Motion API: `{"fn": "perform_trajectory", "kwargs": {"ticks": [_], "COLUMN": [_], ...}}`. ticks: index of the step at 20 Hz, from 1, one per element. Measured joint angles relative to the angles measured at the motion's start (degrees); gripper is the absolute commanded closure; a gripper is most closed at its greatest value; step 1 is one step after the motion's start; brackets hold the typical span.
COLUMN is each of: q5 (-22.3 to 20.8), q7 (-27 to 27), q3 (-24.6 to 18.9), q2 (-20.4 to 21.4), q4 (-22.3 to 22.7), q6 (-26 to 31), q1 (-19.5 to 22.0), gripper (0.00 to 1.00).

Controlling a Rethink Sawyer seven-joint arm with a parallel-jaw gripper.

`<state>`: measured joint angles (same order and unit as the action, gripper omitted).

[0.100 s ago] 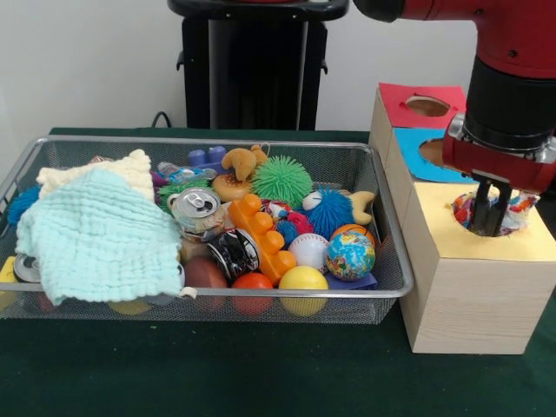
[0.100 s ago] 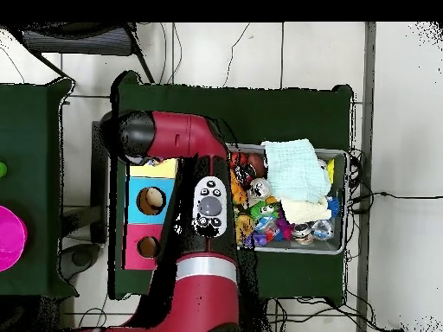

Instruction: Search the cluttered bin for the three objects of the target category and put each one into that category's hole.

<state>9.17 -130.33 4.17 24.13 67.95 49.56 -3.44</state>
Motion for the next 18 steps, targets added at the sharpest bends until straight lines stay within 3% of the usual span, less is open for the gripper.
{"fn": "perform_trajectory", "kwargs": {"ticks": [9,18], "q5": [0.0,0.8], "q7": [0.0,0.0], "q3": [0.0,-0.1], "q2": [4.1,5.6], "q4": [5.2,5.8], "q6": [0.0,0.0], "q1": [0.0,0.1], "gripper": [1.0,1.0]}}
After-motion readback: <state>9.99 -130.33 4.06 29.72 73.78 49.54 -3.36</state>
